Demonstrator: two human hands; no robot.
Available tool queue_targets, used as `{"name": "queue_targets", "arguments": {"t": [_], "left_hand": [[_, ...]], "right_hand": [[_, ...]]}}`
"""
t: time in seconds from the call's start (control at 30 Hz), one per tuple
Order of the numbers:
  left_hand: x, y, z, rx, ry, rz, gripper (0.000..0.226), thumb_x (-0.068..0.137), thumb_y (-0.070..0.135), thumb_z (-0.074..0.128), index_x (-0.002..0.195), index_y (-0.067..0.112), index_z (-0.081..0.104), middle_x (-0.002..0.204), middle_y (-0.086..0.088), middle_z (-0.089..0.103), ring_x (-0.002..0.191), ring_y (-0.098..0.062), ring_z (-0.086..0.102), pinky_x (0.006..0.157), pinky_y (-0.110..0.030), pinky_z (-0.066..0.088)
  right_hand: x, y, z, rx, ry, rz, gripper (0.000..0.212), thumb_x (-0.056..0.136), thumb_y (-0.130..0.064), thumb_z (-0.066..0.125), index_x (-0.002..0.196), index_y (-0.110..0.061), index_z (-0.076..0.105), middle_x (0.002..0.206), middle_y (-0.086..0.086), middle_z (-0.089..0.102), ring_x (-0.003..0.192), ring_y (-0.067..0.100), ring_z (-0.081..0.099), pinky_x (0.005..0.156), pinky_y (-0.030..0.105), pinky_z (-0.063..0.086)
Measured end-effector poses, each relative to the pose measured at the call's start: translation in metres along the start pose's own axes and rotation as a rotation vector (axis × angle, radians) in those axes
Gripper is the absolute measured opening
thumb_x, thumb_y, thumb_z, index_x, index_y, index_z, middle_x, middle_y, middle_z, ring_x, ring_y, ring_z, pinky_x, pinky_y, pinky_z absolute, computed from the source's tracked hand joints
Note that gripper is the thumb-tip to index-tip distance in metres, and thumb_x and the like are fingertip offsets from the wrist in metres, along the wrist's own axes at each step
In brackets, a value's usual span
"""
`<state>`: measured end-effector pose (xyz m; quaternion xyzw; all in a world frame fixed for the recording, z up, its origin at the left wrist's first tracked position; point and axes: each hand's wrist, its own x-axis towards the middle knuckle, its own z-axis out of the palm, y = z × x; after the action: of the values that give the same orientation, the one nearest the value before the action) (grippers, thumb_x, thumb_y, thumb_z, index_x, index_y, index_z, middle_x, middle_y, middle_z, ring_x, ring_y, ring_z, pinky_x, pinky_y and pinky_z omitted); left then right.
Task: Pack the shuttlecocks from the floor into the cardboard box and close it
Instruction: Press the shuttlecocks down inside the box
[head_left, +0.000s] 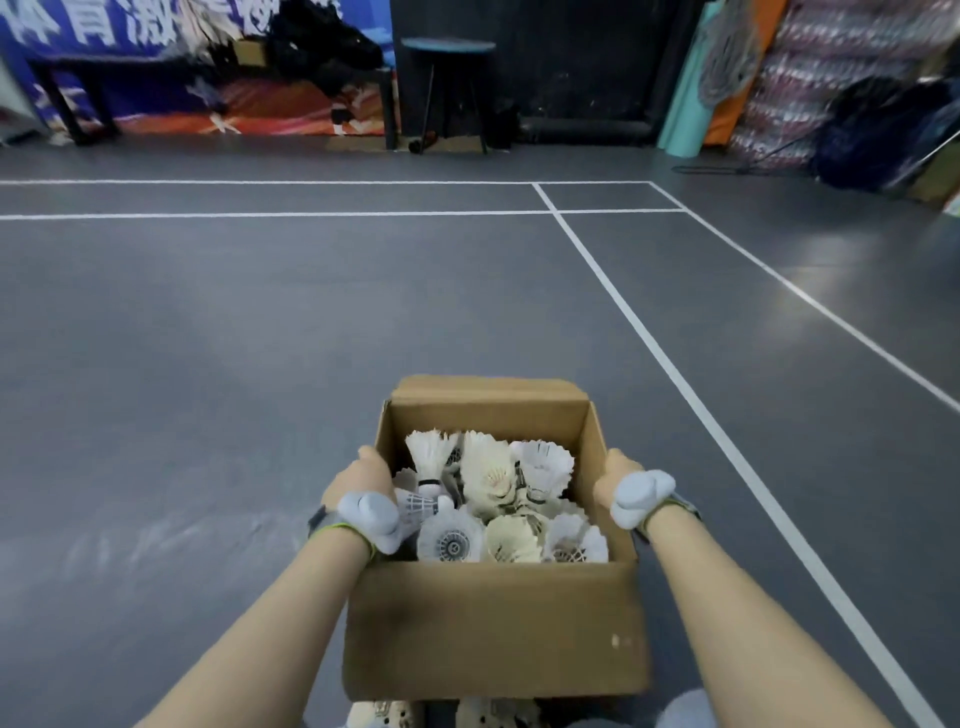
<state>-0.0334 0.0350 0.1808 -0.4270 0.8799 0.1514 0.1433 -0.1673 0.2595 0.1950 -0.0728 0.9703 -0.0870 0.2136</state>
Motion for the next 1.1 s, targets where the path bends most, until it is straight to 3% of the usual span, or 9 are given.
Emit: {"name": "queue_targets", "arguments": {"t": [0.1, 0.23, 0.33, 0.5, 0.63, 0.7, 0.87, 1.03, 1.1], "left_hand": [[0.001, 0.002, 0.0, 0.019, 0.002, 0.02, 0.032, 0.087, 0.006, 0.048, 0.118, 0.003, 0.039, 0.125, -0.012, 0.055, 0.114, -0.03, 0.056, 0.087, -0.035, 0.044], [0.004, 0.001, -0.024, -0.009, 0.118, 0.021, 0.025, 0.094, 0.009, 0.038, 0.117, 0.001, 0.043, 0.123, -0.016, 0.057, 0.113, -0.033, 0.056, 0.088, -0.038, 0.045], [-0.001, -0.003, -0.031, 0.01, 0.124, 0.052, 0.025, 0.096, 0.013, 0.038, 0.116, 0.0, 0.043, 0.123, -0.02, 0.056, 0.111, -0.036, 0.055, 0.088, -0.039, 0.044], [-0.012, 0.004, -0.024, 0.043, 0.011, 0.026, 0.033, 0.092, 0.005, 0.042, 0.125, 0.001, 0.038, 0.129, -0.015, 0.054, 0.116, -0.031, 0.055, 0.09, -0.036, 0.046], [-0.003, -0.002, -0.04, -0.002, 0.188, 0.06, 0.02, 0.094, 0.011, 0.038, 0.113, 0.004, 0.042, 0.115, -0.017, 0.06, 0.103, -0.035, 0.058, 0.075, -0.038, 0.044], [-0.002, -0.005, -0.039, 0.01, 0.212, 0.054, 0.019, 0.095, 0.014, 0.039, 0.112, 0.005, 0.042, 0.115, -0.016, 0.06, 0.103, -0.035, 0.058, 0.073, -0.037, 0.041], [0.002, 0.008, -0.015, 0.061, 0.063, 0.043, 0.027, 0.092, 0.004, 0.041, 0.119, 0.004, 0.041, 0.124, -0.013, 0.057, 0.112, -0.031, 0.057, 0.084, -0.035, 0.045], [0.012, 0.018, -0.027, 0.077, 0.253, 0.078, 0.016, 0.091, 0.005, 0.037, 0.105, 0.008, 0.045, 0.113, -0.012, 0.062, 0.102, -0.032, 0.061, 0.071, -0.034, 0.039], [0.011, 0.02, -0.024, 0.084, 0.261, 0.078, 0.012, 0.09, 0.006, 0.038, 0.1, 0.009, 0.044, 0.11, -0.012, 0.063, 0.099, -0.031, 0.062, 0.068, -0.034, 0.039]], "right_hand": [[-0.001, -0.009, -0.001, -0.01, 0.023, 0.057, 0.041, 0.098, -0.007, 0.042, 0.138, 0.0, 0.034, 0.144, 0.014, 0.043, 0.133, 0.026, 0.044, 0.104, 0.031, 0.038], [0.008, -0.012, -0.022, 0.042, 0.139, -0.003, 0.035, 0.093, -0.003, 0.046, 0.127, 0.002, 0.045, 0.13, 0.02, 0.055, 0.119, 0.032, 0.055, 0.086, 0.033, 0.047], [0.012, -0.012, -0.02, -0.006, 0.14, -0.042, 0.034, 0.093, -0.003, 0.044, 0.127, 0.001, 0.041, 0.126, 0.022, 0.056, 0.115, 0.035, 0.057, 0.072, 0.029, 0.038], [0.01, -0.015, -0.005, -0.094, 0.015, -0.046, 0.041, 0.097, -0.007, 0.043, 0.136, 0.003, 0.035, 0.139, 0.018, 0.048, 0.127, 0.03, 0.05, 0.097, 0.032, 0.043], [0.016, -0.013, -0.031, -0.08, 0.149, -0.071, 0.035, 0.094, -0.005, 0.042, 0.128, 0.002, 0.039, 0.128, 0.022, 0.054, 0.116, 0.034, 0.056, 0.074, 0.031, 0.04], [0.017, -0.016, -0.026, -0.102, 0.194, -0.056, 0.035, 0.094, -0.004, 0.04, 0.128, 0.001, 0.037, 0.127, 0.022, 0.055, 0.116, 0.034, 0.055, 0.08, 0.035, 0.043], [0.02, -0.017, 0.008, -0.099, 0.055, -0.001, 0.041, 0.097, -0.004, 0.04, 0.136, 0.004, 0.028, 0.136, 0.02, 0.05, 0.123, 0.031, 0.052, 0.096, 0.034, 0.044], [0.043, 0.001, -0.015, -0.103, 0.185, -0.004, 0.032, 0.091, -0.004, 0.043, 0.123, 0.003, 0.042, 0.123, 0.021, 0.058, 0.112, 0.035, 0.058, 0.073, 0.032, 0.041], [0.049, 0.005, -0.008, -0.119, 0.203, 0.009, 0.033, 0.091, -0.005, 0.044, 0.123, 0.001, 0.04, 0.121, 0.021, 0.059, 0.111, 0.035, 0.058, 0.072, 0.033, 0.041]]}}
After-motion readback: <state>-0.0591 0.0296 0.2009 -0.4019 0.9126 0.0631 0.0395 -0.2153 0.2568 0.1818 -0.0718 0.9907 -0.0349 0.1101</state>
